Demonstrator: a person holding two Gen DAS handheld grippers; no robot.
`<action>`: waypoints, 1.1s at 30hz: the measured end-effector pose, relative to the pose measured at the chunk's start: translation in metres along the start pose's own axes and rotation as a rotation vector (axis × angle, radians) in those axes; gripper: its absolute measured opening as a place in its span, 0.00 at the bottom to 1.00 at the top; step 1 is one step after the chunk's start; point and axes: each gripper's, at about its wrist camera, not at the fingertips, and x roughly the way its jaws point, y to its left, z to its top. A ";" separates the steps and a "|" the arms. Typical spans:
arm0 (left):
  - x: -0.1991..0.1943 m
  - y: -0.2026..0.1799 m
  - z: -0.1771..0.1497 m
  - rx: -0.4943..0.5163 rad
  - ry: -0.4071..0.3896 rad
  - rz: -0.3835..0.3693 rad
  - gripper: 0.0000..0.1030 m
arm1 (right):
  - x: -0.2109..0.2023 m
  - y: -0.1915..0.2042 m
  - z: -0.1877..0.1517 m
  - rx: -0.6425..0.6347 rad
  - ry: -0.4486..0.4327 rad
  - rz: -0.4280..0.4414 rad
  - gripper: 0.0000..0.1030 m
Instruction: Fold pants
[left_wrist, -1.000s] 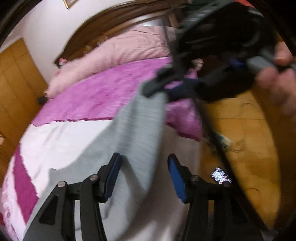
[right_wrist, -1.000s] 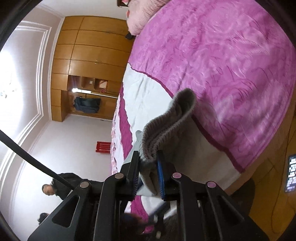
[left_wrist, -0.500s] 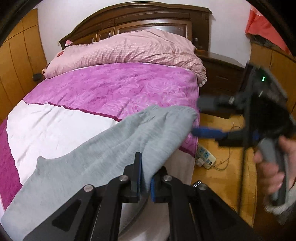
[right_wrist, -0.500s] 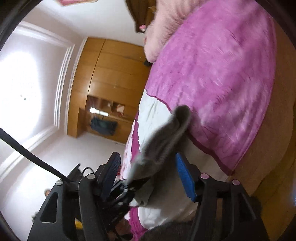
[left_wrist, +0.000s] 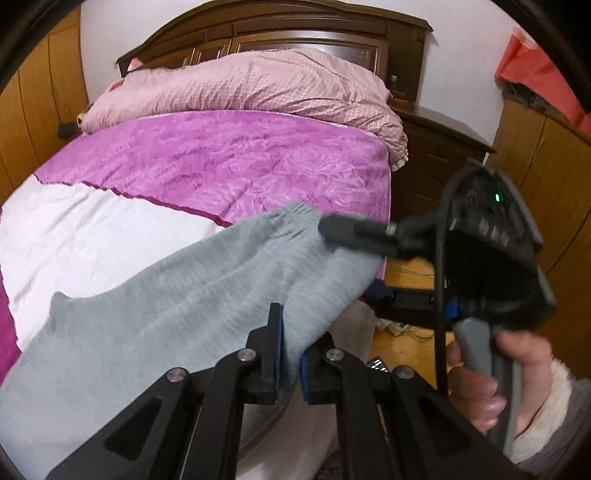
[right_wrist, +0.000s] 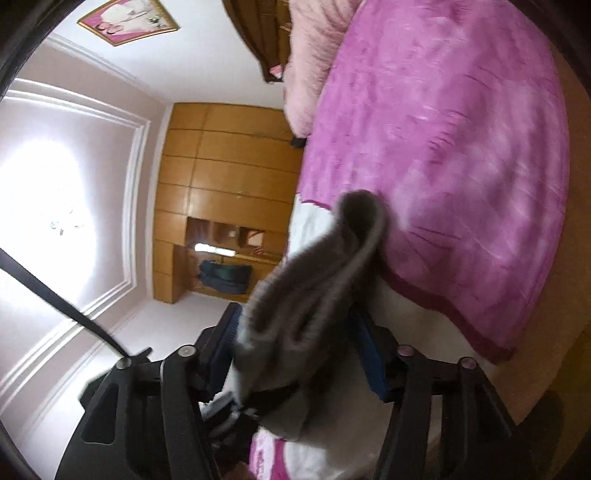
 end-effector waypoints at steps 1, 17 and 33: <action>0.003 0.000 0.000 0.002 0.013 -0.008 0.07 | -0.002 -0.002 -0.002 -0.002 -0.010 -0.024 0.43; -0.055 0.012 -0.046 0.039 0.075 -0.001 0.24 | 0.001 0.026 0.034 -0.059 0.202 -0.451 0.16; -0.103 0.107 -0.115 -0.125 0.143 0.156 0.25 | 0.051 0.104 0.018 -0.588 0.344 -0.923 0.15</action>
